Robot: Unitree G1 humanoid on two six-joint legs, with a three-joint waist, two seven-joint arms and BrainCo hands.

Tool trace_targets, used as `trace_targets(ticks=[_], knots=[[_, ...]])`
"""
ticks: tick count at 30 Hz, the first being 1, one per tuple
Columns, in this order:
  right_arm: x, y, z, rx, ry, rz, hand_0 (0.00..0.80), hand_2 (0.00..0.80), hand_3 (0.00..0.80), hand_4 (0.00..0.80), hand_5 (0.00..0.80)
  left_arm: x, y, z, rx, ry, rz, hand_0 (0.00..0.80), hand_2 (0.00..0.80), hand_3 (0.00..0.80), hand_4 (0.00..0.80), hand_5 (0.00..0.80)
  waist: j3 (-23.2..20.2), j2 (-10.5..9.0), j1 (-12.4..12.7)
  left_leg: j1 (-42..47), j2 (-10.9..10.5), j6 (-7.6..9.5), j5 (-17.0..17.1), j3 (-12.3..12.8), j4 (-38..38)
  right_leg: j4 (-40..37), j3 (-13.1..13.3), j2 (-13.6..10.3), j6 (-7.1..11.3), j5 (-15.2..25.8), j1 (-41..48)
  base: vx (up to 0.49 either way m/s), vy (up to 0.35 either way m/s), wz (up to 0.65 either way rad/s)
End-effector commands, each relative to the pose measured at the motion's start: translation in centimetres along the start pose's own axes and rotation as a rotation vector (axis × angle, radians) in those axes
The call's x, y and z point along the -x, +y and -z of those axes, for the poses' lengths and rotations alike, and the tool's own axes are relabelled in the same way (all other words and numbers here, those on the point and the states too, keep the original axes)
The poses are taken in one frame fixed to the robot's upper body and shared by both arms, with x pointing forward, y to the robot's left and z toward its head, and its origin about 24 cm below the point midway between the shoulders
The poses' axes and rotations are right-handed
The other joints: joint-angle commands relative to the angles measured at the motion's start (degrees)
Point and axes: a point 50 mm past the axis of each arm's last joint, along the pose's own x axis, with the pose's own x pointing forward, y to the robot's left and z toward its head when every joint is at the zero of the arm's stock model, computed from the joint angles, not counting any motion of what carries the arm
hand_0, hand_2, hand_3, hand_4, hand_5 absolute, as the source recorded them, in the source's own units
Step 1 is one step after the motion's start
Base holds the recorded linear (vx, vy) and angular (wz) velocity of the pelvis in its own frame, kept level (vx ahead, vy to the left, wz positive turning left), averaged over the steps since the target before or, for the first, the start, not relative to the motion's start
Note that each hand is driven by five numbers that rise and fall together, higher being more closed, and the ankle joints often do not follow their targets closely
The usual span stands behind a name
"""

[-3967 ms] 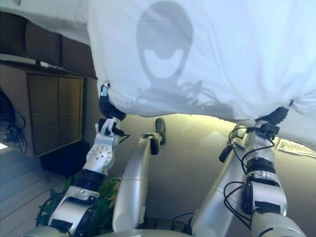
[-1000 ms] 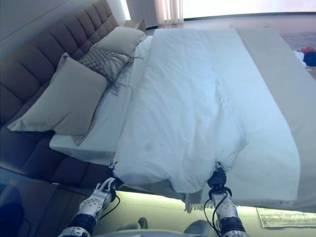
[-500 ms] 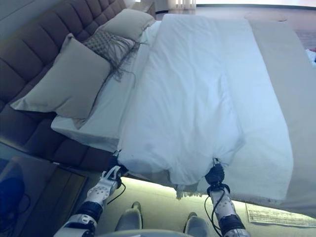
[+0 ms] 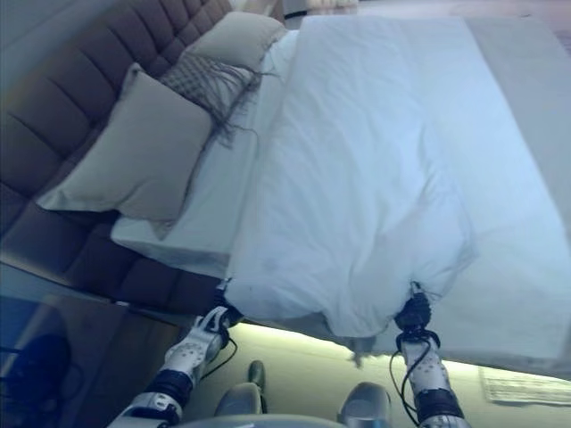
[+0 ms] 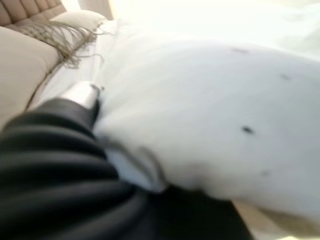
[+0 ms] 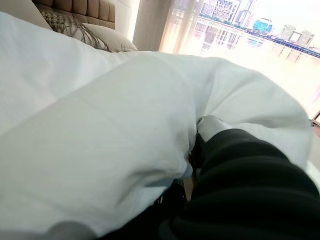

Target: Make the bed neatly

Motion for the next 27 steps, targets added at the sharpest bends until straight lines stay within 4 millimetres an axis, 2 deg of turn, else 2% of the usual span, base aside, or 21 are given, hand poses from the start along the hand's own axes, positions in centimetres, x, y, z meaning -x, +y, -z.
trace_targets(ticks=[1, 3, 4, 7, 9, 12, 15, 19, 21, 24, 27], knots=[[-0.2, 1.6, 0.3, 0.027, 0.016, -0.075, 0.800, 0.800, 0.800, 0.800, 0.800, 1.4, 0.2, -3.8, -0.080, -0.137, 0.016, 0.800, 0.800, 0.800, 0.800, 0.800, -6.17, 0.92, 1.82, -5.48, 2.33, -0.36, 2.87, -3.45, 3.83, -5.57, 1.26, -6.05, 2.58, 13.23, 1.05, 0.042, 0.259, -0.11], [-0.4, 1.8, 1.3, 0.025, 0.053, -0.097, 0.800, 0.800, 0.800, 0.800, 0.800, 1.6, 0.2, -4.9, -0.150, -0.168, -0.015, 0.800, 0.800, 0.800, 0.800, 0.800, -6.42, 0.37, 3.03, -4.51, 1.02, 0.91, 1.70, -2.65, 2.80, -5.34, -0.80, -7.31, 2.63, 16.58, -0.88, -0.001, 0.197, -0.24], [-0.4, 2.1, 2.0, 0.024, 0.082, -0.114, 0.800, 0.800, 0.800, 0.800, 0.800, 1.9, 0.3, -5.9, -0.184, -0.199, -0.045, 0.800, 0.800, 0.800, 0.800, 0.800, -6.26, 0.10, 3.31, -4.02, 1.03, 1.36, 1.56, -1.83, 2.03, -4.49, -1.40, -6.66, 2.62, 16.91, -2.76, -0.056, 0.148, -0.40], [-0.5, 2.5, 3.3, 0.026, 0.127, -0.142, 0.800, 0.800, 0.800, 0.800, 0.800, 2.1, 0.1, -8.1, -0.301, -0.262, -0.105, 0.800, 0.800, 0.800, 0.800, 0.800, -5.43, -0.39, 2.38, -5.05, 1.64, 1.24, 1.85, -0.76, 1.71, -4.56, 0.22, -2.43, 2.10, 14.34, -7.08, -0.082, 0.100, -0.47], [-0.9, 2.8, 3.1, 0.060, 0.134, -0.144, 0.800, 0.800, 0.800, 0.800, 0.800, 1.5, -0.6, -8.8, -0.323, -0.292, -0.123, 0.800, 0.800, 0.800, 0.800, 0.800, -4.25, -0.30, 1.38, -7.25, 1.79, 0.97, 2.35, -0.54, 3.05, -5.45, 1.51, -1.42, 2.00, 14.72, -8.32, -0.117, 0.116, 0.03], [-2.0, 4.1, 2.4, 0.110, 0.145, -0.191, 0.800, 0.800, 0.800, 0.800, 0.800, 1.2, -1.9, -10.8, -0.326, -0.365, -0.122, 0.800, 0.800, 0.800, 0.800, 0.800, -1.64, 0.15, 0.52, -10.33, 3.50, -0.15, 2.97, -0.70, 4.32, -6.14, 1.64, -0.39, 1.97, 14.74, -10.33, -0.227, 0.113, 0.14], [-2.8, 5.7, 1.5, 0.130, 0.124, -0.286, 0.800, 0.800, 0.800, 0.800, 0.800, 0.5, -4.9, -12.6, -0.328, -0.435, -0.064, 0.800, 0.800, 0.800, 0.800, 0.800, 1.92, -0.72, 0.02, -15.21, 4.69, -0.87, 3.82, -0.77, 5.79, -5.99, 2.25, 0.56, 1.99, 14.70, -13.22, -0.324, -0.008, 0.00], [-4.1, 9.2, 0.3, 0.065, 0.042, -0.405, 0.800, 0.800, 0.800, 0.800, 0.800, 0.0, -9.9, -14.9, -0.342, -0.499, 0.069, 0.800, 0.800, 0.800, 0.800, 0.800, 7.79, -2.46, -0.12, -23.42, 4.55, -1.49, 4.51, -0.82, 8.81, -6.33, 2.15, 0.29, 2.13, 15.81, -17.58, -0.318, -0.009, 0.04], [-4.4, 10.2, 0.0, 0.032, 0.009, -0.437, 0.800, 0.800, 0.800, 0.800, 0.800, 0.2, -11.4, -15.7, -0.347, -0.525, 0.119, 0.800, 0.800, 0.800, 0.800, 0.800, 9.79, -3.32, -0.17, -26.48, 4.51, -1.58, 4.67, -0.97, 10.22, -6.06, 2.59, 0.10, 2.11, 16.39, -19.84, -0.225, 0.025, -0.03], [-4.7, 10.4, -0.6, -0.011, -0.044, -0.433, 0.800, 0.800, 0.800, 0.800, 0.800, 0.7, -13.6, -16.7, -0.359, -0.571, 0.193, 0.800, 0.800, 0.800, 0.800, 0.800, 12.35, -4.62, -0.53, -29.95, 4.32, -1.68, 5.35, -0.36, 10.83, -6.93, 2.71, 0.05, 2.12, 17.55, -22.27, -0.187, 0.044, -0.08], [-4.9, 9.0, -2.3, -0.052, -0.106, -0.363, 0.800, 0.800, 0.800, 0.800, 0.800, 1.3, -15.0, -17.5, -0.350, -0.608, 0.257, 0.800, 0.800, 0.800, 0.800, 0.800, 14.63, -5.12, -0.84, -32.42, 3.60, -1.63, 5.56, -0.12, 11.39, -7.24, 3.10, -0.06, 2.10, 18.40, -24.83, -0.132, 0.108, 0.00]])
